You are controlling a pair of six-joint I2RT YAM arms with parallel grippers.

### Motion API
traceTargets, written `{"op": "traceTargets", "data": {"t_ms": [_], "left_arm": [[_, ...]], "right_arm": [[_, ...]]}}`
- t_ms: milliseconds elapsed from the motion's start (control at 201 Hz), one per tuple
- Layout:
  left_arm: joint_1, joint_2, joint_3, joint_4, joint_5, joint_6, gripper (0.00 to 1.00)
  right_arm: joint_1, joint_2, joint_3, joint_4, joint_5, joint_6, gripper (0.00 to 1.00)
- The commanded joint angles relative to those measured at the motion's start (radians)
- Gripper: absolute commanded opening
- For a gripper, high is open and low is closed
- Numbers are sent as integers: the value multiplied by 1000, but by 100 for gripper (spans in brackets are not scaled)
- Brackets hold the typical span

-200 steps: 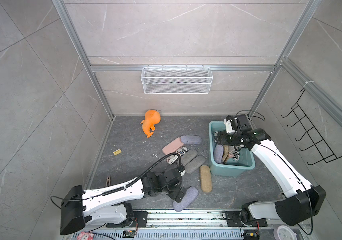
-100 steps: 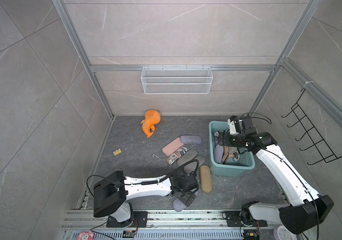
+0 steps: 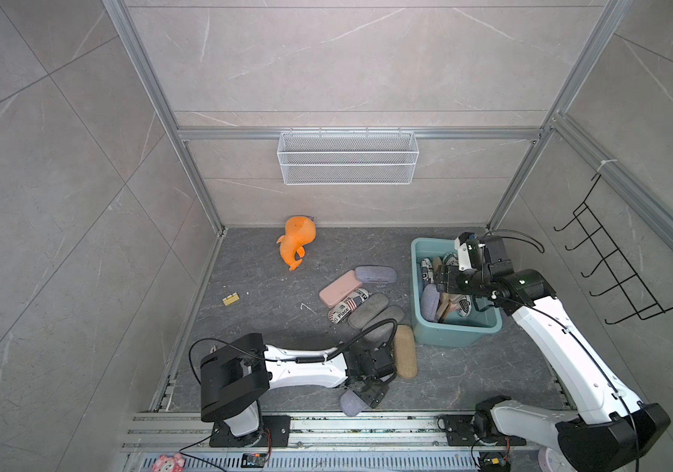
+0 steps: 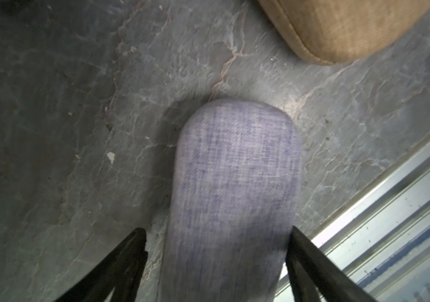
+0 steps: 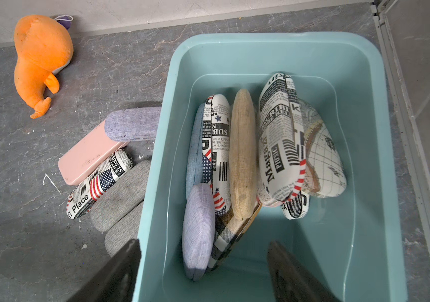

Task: Put the glasses cases into the storage boxes
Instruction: Pick up the glasses case at the center of the board.

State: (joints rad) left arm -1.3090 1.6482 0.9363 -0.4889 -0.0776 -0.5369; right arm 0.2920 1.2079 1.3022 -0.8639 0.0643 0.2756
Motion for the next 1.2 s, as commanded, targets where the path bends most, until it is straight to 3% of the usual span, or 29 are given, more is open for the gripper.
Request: {"op": "traceTargets", "data": {"t_ms": [0, 259, 573, 693, 902, 1192], "left_arm": [[-3, -8, -31, 35, -35, -42, 74], [3, -32, -102, 42, -151, -74, 59], [124, -79, -176, 119, -147, -27, 57], [169, -82, -154, 114, -112, 9, 67], [164, -140, -125, 27, -93, -4, 91], [161, -269, -159, -1, -50, -37, 91]], "right_arm": [[0, -25, -4, 5, -10, -4, 77], [-1, -52, -15, 32, -70, 19, 74], [1, -65, -28, 43, -107, 30, 73], [0, -63, -38, 45, -122, 34, 73], [0, -73, -55, 47, -135, 32, 74], [-1, -72, -105, 84, -151, 34, 75]]}}
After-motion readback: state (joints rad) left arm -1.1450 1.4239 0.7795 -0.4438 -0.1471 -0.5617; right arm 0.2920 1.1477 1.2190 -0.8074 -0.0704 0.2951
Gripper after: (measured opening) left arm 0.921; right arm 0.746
